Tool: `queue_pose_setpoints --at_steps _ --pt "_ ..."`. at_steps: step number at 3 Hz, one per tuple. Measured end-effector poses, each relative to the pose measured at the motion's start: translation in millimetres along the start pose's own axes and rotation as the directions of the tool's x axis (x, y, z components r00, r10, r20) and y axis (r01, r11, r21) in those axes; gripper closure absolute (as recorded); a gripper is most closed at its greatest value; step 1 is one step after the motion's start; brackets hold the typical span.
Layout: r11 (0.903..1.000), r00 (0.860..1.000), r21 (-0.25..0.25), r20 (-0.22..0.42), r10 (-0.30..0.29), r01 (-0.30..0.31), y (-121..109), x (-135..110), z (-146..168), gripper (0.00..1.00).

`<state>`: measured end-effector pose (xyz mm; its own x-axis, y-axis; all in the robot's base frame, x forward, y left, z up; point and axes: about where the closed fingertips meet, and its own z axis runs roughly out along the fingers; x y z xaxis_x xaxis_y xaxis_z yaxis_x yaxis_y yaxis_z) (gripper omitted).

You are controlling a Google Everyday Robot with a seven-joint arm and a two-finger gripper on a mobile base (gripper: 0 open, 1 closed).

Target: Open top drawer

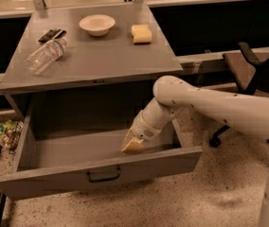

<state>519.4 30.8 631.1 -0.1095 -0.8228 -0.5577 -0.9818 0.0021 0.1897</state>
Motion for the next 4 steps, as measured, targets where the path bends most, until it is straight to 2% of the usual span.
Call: queue_pose_setpoints --at_steps 1,2,3,4 --pt "0.9966 0.999 0.081 0.041 0.015 -0.018 3.2 -2.8 -28.0 1.00" --pt "0.9732 0.996 0.230 0.082 -0.024 0.004 -11.7 -13.0 -65.9 1.00" --pt "0.9207 0.986 0.389 0.138 -0.091 0.031 -26.2 -28.4 -114.4 1.00" --pt "0.8527 0.971 0.519 0.168 -0.169 0.059 -32.1 -45.9 -163.9 1.00"
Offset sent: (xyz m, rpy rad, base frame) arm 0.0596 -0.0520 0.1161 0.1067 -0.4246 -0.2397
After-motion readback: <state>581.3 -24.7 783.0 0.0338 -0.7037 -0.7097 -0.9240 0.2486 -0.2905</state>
